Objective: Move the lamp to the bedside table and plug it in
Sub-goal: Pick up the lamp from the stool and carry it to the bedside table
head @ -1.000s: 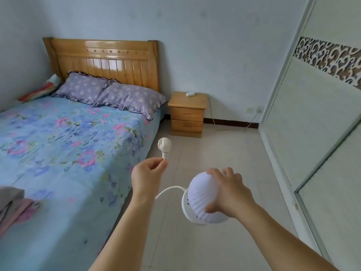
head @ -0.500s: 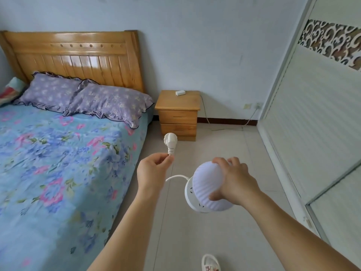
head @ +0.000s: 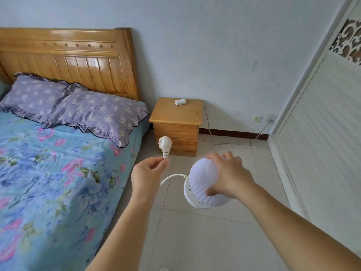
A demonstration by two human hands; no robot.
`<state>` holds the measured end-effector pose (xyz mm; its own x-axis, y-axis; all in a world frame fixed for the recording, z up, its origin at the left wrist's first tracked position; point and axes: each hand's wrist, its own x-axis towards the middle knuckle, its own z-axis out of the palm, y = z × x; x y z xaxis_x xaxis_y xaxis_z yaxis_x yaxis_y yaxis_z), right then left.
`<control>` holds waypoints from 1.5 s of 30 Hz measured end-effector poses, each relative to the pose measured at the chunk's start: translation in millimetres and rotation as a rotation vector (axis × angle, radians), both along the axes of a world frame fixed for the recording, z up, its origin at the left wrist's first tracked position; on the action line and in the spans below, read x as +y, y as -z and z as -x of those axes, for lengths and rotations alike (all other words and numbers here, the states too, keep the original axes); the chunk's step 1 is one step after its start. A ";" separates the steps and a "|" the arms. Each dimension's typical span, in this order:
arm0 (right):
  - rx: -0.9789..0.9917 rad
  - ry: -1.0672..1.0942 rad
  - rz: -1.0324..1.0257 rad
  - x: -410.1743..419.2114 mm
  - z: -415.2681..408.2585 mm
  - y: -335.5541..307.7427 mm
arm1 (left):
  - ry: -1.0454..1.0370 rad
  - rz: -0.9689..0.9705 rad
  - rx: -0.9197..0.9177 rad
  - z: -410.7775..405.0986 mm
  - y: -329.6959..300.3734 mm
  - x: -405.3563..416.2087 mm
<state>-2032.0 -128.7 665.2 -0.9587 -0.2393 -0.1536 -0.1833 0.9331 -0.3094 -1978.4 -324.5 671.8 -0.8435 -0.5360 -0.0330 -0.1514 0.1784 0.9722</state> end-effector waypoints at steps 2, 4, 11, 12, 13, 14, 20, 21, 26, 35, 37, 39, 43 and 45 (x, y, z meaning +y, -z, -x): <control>-0.009 -0.006 0.021 -9.4 35.9 3.8 | 0.007 0.009 -0.013 35.1 6.5 -9.2; -0.016 0.000 0.035 -19.4 72.6 7.7 | 0.023 0.023 -0.018 72.7 12.6 -19.4; -0.022 0.074 0.032 -72.2 214.1 18.2 | 0.104 0.048 -0.050 229.5 16.2 -68.1; -0.014 0.080 0.026 -78.6 231.0 18.7 | 0.116 0.055 -0.052 249.3 15.2 -73.9; -0.006 0.083 0.021 -84.2 246.3 18.2 | 0.129 0.064 -0.056 267.4 14.2 -78.7; -0.003 0.092 0.019 -89.7 262.2 18.6 | 0.139 0.076 -0.064 285.7 14.0 -83.6; -0.019 0.106 0.017 -116.7 363.7 30.3 | 0.156 0.035 -0.119 389.8 26.0 -107.2; -0.024 0.102 0.021 -121.4 383.8 33.6 | 0.156 0.028 -0.128 408.9 29.1 -110.4; -0.049 0.052 -0.011 -141.5 486.4 55.5 | 0.131 0.049 -0.143 501.2 44.4 -123.1; -0.114 -0.010 -0.088 -173.1 673.4 88.2 | 0.016 0.035 -0.246 659.9 66.4 -152.8; -0.126 -0.013 -0.121 -179.2 699.2 97.1 | 0.011 0.019 -0.271 680.7 73.6 -158.5; -0.155 -0.008 -0.158 -186.9 723.9 110.9 | 0.027 0.005 -0.300 702.4 84.0 -166.8; -0.224 0.015 -0.189 -203.4 762.0 135.9 | 0.049 -0.016 -0.364 748.3 103.2 -186.4; -0.280 0.037 -0.182 -213.7 777.2 147.3 | 0.076 -0.010 -0.397 773.6 112.5 -199.7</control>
<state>-2809.2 -342.3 517.9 -0.8809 -0.1494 -0.4491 -0.0798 0.9822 -0.1702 -2752.0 -524.1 559.3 -0.8013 -0.4710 -0.3688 -0.5021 0.1944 0.8427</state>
